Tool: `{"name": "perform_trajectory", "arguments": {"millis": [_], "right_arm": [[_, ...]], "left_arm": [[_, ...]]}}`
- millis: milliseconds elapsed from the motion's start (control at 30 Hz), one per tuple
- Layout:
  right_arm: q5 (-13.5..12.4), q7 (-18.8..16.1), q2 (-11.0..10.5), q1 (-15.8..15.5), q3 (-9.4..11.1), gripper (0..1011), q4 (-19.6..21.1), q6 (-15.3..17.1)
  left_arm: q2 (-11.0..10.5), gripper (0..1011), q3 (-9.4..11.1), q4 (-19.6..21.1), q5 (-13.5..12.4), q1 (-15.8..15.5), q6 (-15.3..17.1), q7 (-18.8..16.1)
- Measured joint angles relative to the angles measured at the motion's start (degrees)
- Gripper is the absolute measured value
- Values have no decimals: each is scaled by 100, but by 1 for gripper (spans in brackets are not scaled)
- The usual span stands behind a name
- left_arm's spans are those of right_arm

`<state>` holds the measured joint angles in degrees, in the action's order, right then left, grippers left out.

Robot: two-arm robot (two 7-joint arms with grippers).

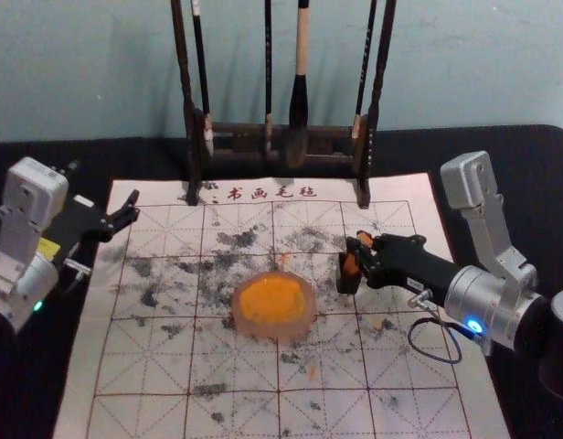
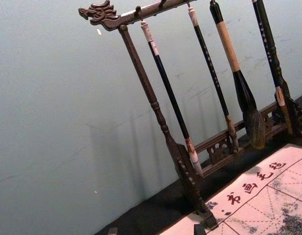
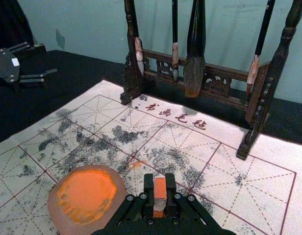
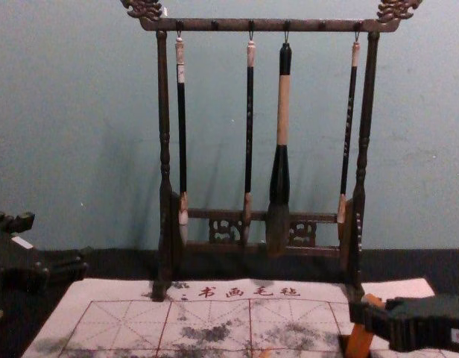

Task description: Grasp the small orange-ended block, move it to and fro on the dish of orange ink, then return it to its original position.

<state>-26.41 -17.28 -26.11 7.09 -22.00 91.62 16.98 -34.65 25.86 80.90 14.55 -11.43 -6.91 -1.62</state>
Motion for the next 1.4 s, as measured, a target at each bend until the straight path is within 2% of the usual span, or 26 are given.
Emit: {"name": "perform_trajectory", "arguments": {"millis": [633,900,1400], "right_arm": [[418,12,198,-16,-26,133,-271,-207],[498,10,282,-56,35,133,-283,-210],[498,11,274,-56,35,134,-282,-208]], "left_arm": [[0,1001,0,0,0,0,0,0],[0,1001,0,0,0,0,0,0],[0,1001,0,0,0,0,0,0]]}}
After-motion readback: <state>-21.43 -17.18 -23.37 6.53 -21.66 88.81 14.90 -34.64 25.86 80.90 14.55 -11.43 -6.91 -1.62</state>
